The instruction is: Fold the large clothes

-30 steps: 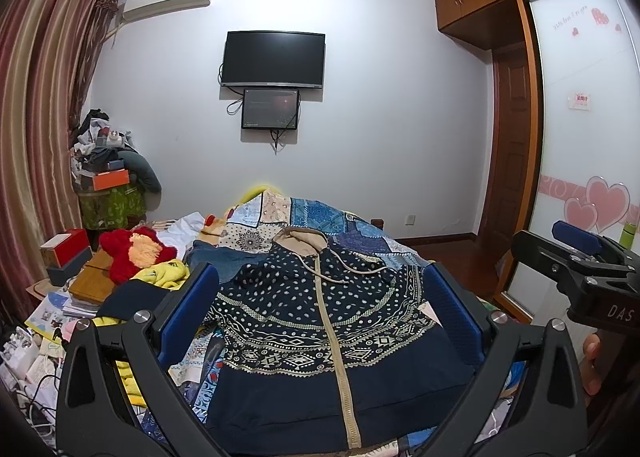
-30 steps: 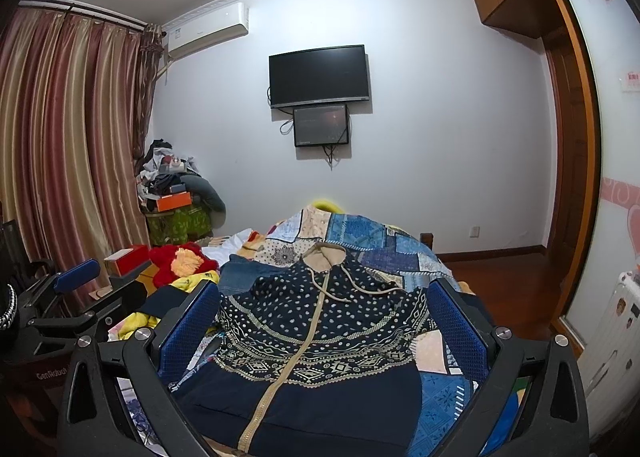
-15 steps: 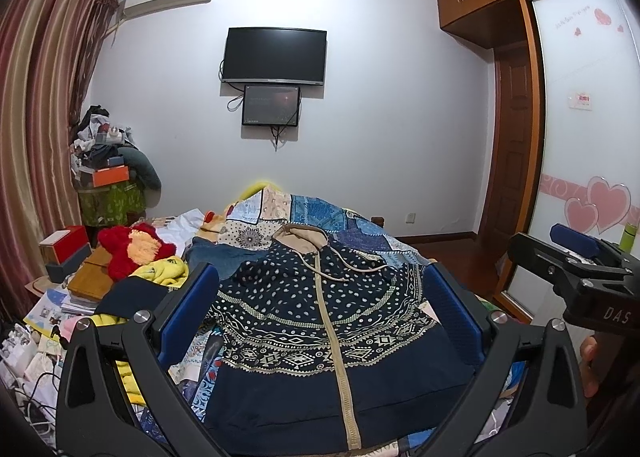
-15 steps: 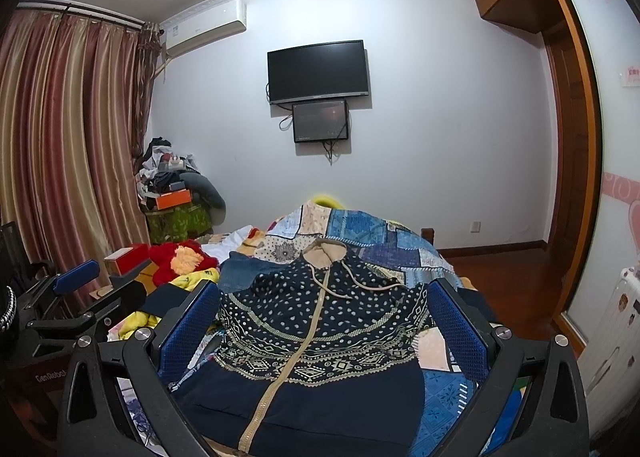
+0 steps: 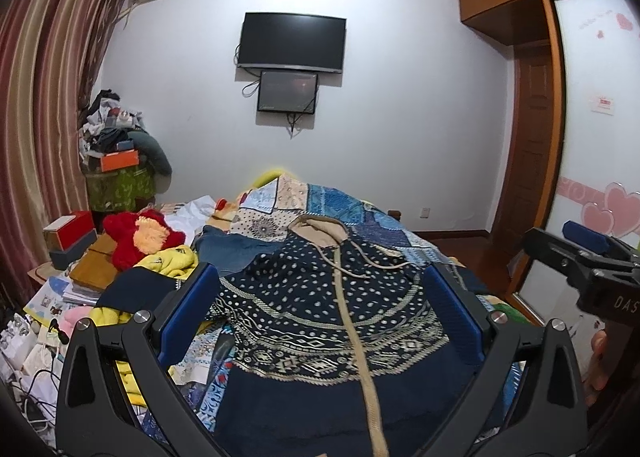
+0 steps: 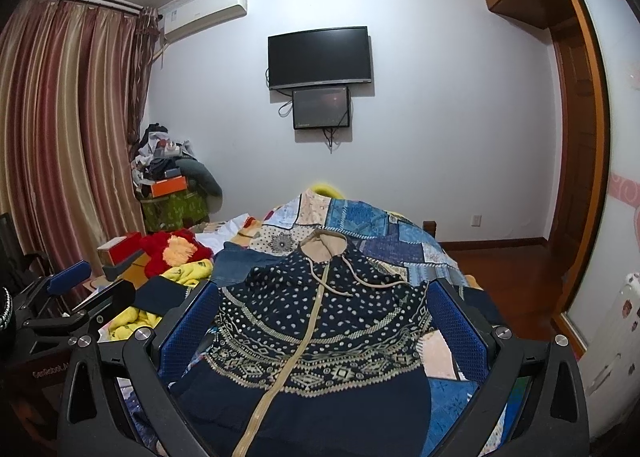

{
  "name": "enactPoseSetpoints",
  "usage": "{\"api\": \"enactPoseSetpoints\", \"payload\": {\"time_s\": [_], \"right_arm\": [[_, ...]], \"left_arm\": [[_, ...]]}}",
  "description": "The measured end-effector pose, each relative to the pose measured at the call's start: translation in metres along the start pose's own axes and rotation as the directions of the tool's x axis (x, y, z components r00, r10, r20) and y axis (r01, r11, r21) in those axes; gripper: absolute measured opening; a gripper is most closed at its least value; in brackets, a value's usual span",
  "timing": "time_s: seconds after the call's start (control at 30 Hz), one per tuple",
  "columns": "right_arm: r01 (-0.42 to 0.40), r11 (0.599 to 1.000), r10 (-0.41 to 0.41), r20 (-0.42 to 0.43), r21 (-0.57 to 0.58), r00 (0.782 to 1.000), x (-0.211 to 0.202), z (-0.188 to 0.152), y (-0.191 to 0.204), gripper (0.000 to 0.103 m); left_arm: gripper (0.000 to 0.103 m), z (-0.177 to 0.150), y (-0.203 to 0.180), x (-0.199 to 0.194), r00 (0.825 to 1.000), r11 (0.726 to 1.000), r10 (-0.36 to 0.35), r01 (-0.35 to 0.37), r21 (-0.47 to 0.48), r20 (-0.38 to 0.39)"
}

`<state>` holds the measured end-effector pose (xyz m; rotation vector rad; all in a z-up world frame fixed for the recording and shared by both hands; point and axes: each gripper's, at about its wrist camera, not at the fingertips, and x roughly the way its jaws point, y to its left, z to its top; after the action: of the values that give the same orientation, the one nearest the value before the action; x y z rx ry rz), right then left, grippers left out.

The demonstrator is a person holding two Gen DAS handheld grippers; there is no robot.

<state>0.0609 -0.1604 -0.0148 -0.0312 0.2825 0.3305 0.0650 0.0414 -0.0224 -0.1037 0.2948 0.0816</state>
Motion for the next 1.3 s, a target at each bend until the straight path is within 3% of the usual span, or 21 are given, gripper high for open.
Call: {"api": "enactPoseSetpoints", "payload": {"time_s": [0.33, 0.53, 0.63, 0.73, 0.83, 0.97, 1.17, 1.3], "right_arm": [[0.027, 1.000, -0.027, -0.086, -0.001, 0.996, 0.119, 0.010, -0.003, 0.103], [0.104, 0.994, -0.111, -0.183, -0.045, 0.977, 0.209, -0.006, -0.012, 0.103], [0.128, 0.989, -0.143, -0.235, -0.078, 0.961, 0.250, -0.020, -0.018, 0.103], [0.155, 0.981, -0.181, -0.278, -0.115, 0.943, 0.285, -0.037, -0.020, 0.103], [0.132, 0.986, -0.158, -0.318, -0.101, 0.935, 0.307, -0.050, -0.025, 0.103], [0.112, 0.990, -0.136, -0.339, -0.090, 0.931, 0.320, -0.063, -0.020, 0.103], [0.114, 0.985, -0.155, -0.371, -0.130, 0.916, 0.332, -0.078, -0.013, 0.103], [0.090, 0.992, -0.118, -0.403, -0.090, 0.908, 0.336, -0.081, -0.019, 0.103]], "left_arm": [[0.103, -0.006, 0.079, 0.094, 0.989, 0.989, 0.130, -0.134, -0.058, -0.064], [0.103, -0.043, 0.161, 0.153, 0.965, 0.967, 0.204, -0.225, -0.118, -0.167], [0.103, -0.067, 0.205, 0.176, 0.943, 0.948, 0.238, -0.277, -0.155, -0.232], [0.103, -0.092, 0.249, 0.198, 0.926, 0.938, 0.227, -0.291, -0.189, -0.301], [0.103, -0.116, 0.290, 0.217, 0.909, 0.921, 0.195, -0.299, -0.251, -0.368], [0.101, -0.139, 0.337, 0.235, 0.899, 0.876, 0.131, -0.303, -0.376, -0.418], [0.085, -0.153, 0.381, 0.259, 0.888, 0.824, 0.139, -0.349, -0.446, -0.438], [0.057, -0.155, 0.404, 0.276, 0.863, 0.808, 0.195, -0.410, -0.422, -0.466]]}}
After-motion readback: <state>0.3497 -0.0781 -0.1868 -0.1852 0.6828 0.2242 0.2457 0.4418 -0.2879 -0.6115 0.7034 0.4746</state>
